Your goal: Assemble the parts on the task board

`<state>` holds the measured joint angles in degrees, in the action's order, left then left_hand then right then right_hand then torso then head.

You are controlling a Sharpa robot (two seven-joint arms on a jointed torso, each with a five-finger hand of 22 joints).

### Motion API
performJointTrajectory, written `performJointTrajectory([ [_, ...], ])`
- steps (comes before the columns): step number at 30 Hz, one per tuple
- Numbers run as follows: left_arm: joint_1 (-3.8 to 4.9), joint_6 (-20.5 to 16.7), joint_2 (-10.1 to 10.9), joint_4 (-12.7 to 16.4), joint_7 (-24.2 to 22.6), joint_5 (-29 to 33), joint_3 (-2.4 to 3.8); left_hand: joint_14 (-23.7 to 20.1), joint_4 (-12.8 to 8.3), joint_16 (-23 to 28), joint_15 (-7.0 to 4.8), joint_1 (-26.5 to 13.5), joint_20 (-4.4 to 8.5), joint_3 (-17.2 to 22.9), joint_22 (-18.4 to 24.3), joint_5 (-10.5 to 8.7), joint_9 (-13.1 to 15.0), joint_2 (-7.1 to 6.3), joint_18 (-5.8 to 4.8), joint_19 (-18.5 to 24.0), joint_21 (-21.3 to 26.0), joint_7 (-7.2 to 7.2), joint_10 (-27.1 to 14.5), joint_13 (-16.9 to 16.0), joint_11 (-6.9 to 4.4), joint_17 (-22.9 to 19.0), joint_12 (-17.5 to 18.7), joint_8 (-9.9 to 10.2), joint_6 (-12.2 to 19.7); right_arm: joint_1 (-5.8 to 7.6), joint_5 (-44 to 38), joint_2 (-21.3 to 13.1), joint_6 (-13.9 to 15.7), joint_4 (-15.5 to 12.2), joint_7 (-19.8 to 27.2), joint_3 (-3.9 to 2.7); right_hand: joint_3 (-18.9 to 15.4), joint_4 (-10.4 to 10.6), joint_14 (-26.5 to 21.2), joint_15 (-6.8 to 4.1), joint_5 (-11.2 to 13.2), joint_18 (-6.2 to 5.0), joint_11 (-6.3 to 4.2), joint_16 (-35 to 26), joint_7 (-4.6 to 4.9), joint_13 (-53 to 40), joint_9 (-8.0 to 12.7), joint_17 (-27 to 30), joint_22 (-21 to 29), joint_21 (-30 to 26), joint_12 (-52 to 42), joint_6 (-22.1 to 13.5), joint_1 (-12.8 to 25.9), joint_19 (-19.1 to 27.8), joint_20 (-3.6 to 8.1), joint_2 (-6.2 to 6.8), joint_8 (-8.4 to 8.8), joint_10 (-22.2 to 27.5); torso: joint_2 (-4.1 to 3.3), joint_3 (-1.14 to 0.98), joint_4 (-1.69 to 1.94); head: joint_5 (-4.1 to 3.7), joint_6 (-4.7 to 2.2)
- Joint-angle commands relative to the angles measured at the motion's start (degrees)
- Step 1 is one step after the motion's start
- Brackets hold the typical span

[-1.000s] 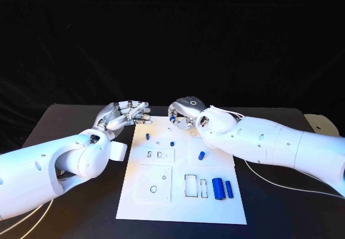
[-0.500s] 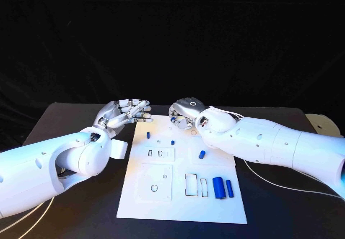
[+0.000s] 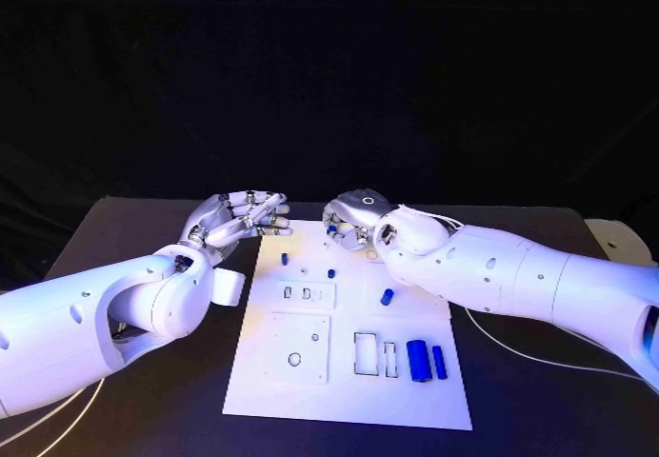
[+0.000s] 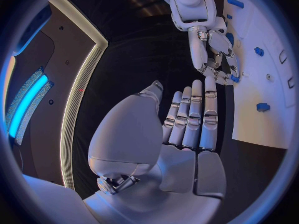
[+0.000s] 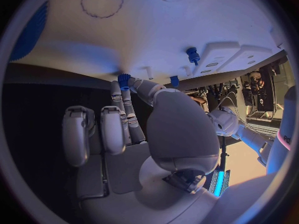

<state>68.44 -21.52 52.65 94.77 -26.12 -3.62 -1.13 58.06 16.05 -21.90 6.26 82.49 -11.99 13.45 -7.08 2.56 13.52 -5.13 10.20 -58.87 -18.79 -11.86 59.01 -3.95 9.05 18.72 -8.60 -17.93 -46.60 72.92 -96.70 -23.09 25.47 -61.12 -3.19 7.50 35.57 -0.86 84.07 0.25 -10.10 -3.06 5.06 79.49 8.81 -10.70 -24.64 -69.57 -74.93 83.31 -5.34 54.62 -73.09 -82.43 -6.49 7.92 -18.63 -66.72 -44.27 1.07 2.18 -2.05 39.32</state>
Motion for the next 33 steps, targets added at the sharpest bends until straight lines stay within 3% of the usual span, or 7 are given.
performJointTrajectory([
  [1,0.1,1.12,-0.14,0.07,-0.3,0.14,0.05,-0.39,0.1,0.17,0.15,-0.67,-0.03,0.11,-0.06,0.31,-0.05,0.02,0.32,-0.38,-0.35,-0.52,0.15,0.01,0.25,0.05,0.4,0.31,0.02,-0.01,-0.37,0.21,-1.19,0.54,-0.42,-0.02,0.34,0.07,1.87,0.52,0.6,0.34,0.36,-0.15,0.18,0.7,-0.19,0.18,-3.28,-0.2,0.61,-0.97,1.06,0.3,-0.21,0.51,0.51,0.91,-0.03,-0.02,-0.02,0.11,0.09],
  [3,0.1,1.17,-0.12,0.07,-0.27,0.14,0.05,-0.39,0.1,0.17,0.15,-0.67,-0.03,0.11,-0.06,0.31,-0.05,0.02,0.32,-0.38,-0.35,-0.52,0.15,0.01,0.25,0.05,0.4,0.31,0.02,-0.03,-0.36,0.29,-1.24,0.63,-0.47,-0.02,0.26,0.21,1.87,0.68,0.97,0.27,0.55,-0.12,0.35,0.79,-0.27,0.2,-3.03,-0.38,0.84,-1.3,1.39,0.49,-0.37,0.8,0.72,1.35,-0.06,-0.02,-0.04,0.07,0.03],
  [9,0.11,1.14,0.07,0.08,-0.14,0.14,0.05,-0.39,0.1,0.17,0.15,-0.67,-0.03,0.11,-0.06,0.31,-0.05,0.02,0.32,-0.38,-0.35,-0.52,0.15,0.01,0.25,0.05,0.4,0.31,0.02,-0.06,-0.37,0.21,-1.0,0.61,-0.65,-0.01,-1.05,0.58,1.14,1.53,1.29,-0.48,1.53,-1.36,1.24,1.46,-0.1,2.61,0.12,-2.51,1.56,-4.36,2.75,2.7,-1.22,3.26,2.87,4.79,-0.06,-0.06,-0.25,0.19,0.22],
  [15,0.12,1.26,0.15,0.1,-0.1,0.14,0.05,-0.43,0.08,0.2,0.15,-0.66,-0.02,0.14,-0.04,0.31,-0.05,0.01,0.31,-0.39,-0.35,-0.52,0.17,0.01,0.25,0.11,0.48,0.34,0.01,-0.03,-0.95,-0.92,-0.65,-0.78,-1.21,-0.02,-1.75,0.36,1.0,1.56,1.44,-0.59,1.51,-1.58,1.04,1.61,-0.14,3.06,0.48,-2.86,1.38,-4.79,2.7,2.93,-1.36,4.18,3.45,5.76,-0.14,-0.15,-0.22,0.13,0.04],
  [24,0.12,1.38,0.3,-0.06,-0.04,0.15,0.05,-0.43,0.08,0.2,0.15,-0.66,-0.02,0.14,-0.04,0.31,-0.05,0.01,0.31,-0.39,-0.35,-0.52,0.17,0.01,0.25,0.11,0.48,0.34,0.01,0.51,-0.88,-5.61,1.58,-6.6,-1.8,-0.32,-2.72,0.87,0.91,1.39,1.27,-0.62,1.26,-1.78,0.79,1.52,-0.3,3.48,0.57,-3.06,0.74,-4.61,3.24,2.96,-1.27,4.52,3.77,5.59,0.03,-0.13,-0.33,0.09,0.05],
  [29,0.12,1.61,0.45,-0.08,-0.02,0.15,0.05,-0.44,0.09,0.21,0.15,-0.69,-0.01,0.13,-0.03,0.31,-0.06,-0.02,0.31,-0.4,-0.35,-0.52,0.21,0.0,0.25,0.16,0.53,0.36,0.01,1.5,3.01,-10.72,2.72,-11.84,-1.81,-0.8,-1.96,1.43,1.72,0.55,-1.22,0.18,0.17,-0.17,0.62,0.3,-0.71,1.04,-3.03,-0.9,-2.76,-3.39,2.83,0.48,-0.62,3.71,4.0,-1.15,0.03,-0.15,-0.49,-0.28,-0.04],
  [33,0.12,1.72,0.62,-0.11,-0.01,0.15,0.05,-0.45,0.06,0.21,0.14,-0.65,-0.01,0.15,-0.02,0.31,-0.05,-0.03,0.3,-0.4,-0.35,-0.43,0.26,0.0,0.22,0.19,0.55,0.36,-0.02,2.66,9.15,-15.88,-0.23,-16.11,-2.41,-1.19,-3.86,2.28,2.19,-0.65,-1.51,0.7,-1.34,0.96,-0.05,-2.7,-0.95,-0.61,-5.36,0.55,-7.33,-3.22,4.14,-1.04,0.45,5.18,4.51,-8.58,0.25,-0.1,-0.75,-0.42,-0.2],
])
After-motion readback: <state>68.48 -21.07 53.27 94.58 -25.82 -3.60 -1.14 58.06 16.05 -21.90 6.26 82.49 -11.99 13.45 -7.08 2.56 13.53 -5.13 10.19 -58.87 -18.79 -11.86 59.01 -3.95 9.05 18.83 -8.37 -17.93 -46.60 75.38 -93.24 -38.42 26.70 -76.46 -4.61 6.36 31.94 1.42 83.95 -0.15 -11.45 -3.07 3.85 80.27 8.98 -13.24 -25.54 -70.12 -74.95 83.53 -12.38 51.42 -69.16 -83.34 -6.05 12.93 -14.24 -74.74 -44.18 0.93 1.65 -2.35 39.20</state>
